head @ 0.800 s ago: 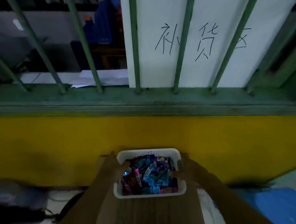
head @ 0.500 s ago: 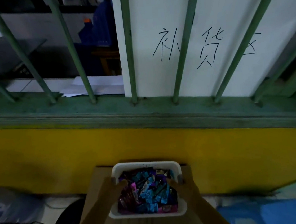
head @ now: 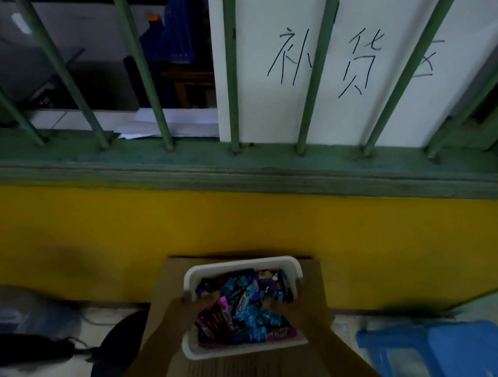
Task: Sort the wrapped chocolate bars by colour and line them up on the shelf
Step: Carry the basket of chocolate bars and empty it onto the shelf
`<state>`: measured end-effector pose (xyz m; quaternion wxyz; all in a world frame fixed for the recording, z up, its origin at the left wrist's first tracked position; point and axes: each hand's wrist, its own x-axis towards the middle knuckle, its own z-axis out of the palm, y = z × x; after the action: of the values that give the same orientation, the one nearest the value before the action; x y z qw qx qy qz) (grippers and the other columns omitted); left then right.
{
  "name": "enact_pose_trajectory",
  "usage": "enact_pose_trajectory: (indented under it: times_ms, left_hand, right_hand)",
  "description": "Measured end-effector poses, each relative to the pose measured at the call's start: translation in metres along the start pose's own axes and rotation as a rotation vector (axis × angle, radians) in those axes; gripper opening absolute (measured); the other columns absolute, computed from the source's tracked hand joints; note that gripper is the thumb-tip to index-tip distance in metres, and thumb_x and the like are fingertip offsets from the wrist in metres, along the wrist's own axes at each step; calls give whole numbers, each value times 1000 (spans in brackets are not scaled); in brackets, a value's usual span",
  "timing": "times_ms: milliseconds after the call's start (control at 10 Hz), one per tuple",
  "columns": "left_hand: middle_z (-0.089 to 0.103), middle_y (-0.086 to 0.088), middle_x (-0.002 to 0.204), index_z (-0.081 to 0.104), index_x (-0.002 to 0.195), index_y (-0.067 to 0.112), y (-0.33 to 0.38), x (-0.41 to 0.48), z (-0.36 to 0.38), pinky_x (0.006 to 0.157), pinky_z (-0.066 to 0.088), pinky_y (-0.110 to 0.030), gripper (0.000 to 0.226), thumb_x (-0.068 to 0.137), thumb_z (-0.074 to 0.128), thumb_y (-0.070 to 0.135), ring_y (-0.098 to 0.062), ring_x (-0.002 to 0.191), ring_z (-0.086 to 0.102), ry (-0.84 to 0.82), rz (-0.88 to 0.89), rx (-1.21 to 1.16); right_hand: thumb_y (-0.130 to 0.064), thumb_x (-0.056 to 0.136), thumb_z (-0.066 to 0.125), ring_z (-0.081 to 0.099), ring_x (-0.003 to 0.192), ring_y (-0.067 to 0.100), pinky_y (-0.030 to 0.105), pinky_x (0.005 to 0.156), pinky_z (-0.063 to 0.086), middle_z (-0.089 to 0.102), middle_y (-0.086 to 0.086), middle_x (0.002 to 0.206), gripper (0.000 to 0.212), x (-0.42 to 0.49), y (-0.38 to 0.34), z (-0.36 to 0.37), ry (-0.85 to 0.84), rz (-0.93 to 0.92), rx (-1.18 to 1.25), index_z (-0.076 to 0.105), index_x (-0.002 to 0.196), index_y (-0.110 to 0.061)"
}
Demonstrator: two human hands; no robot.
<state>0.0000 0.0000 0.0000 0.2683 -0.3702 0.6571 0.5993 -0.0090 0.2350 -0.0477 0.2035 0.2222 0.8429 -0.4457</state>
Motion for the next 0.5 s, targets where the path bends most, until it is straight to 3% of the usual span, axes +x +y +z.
enact_pose_trajectory:
  times_ms: [100,200,300,400,500]
  left_hand:
    - [60,-4,94,57,90,12,-2,-9,-10,69,49,-32,25,79,76,25,-18,78,60,-69,66,-9]
    - [69,-10,101,65,101,8,-18,-22,-26,71,54,-37,34,75,79,25,-24,87,67,-103,118,-3]
    - [67,-11,104,64,103,7,-43,-43,-43,72,54,-36,34,75,79,19,-26,88,66,-55,205,-81]
    - [66,-11,98,62,90,14,-79,-75,-64,71,53,-32,19,78,77,15,-17,78,64,57,323,-72]
    - [68,-16,98,62,86,12,-121,-114,-92,65,51,-30,23,74,81,15,-17,73,64,161,370,-92]
  right_hand:
    - [-44,65,83,57,89,11,13,58,43,62,4,115,73,-24,-4,4,4,-72,1,52,123,-12]
    - [-45,61,86,64,87,13,23,65,56,65,6,110,74,-45,-3,10,-2,-118,40,54,118,-9]
    - [-52,60,84,64,95,19,26,67,57,61,9,115,90,-72,-3,21,-29,-123,18,48,129,-6]
    - [-60,62,79,57,106,24,32,76,53,53,13,128,98,-111,-3,37,-18,-141,-100,41,136,-8]
    - [-59,63,78,54,115,29,39,91,51,48,16,134,103,-163,6,62,-20,-164,-99,35,140,-7]
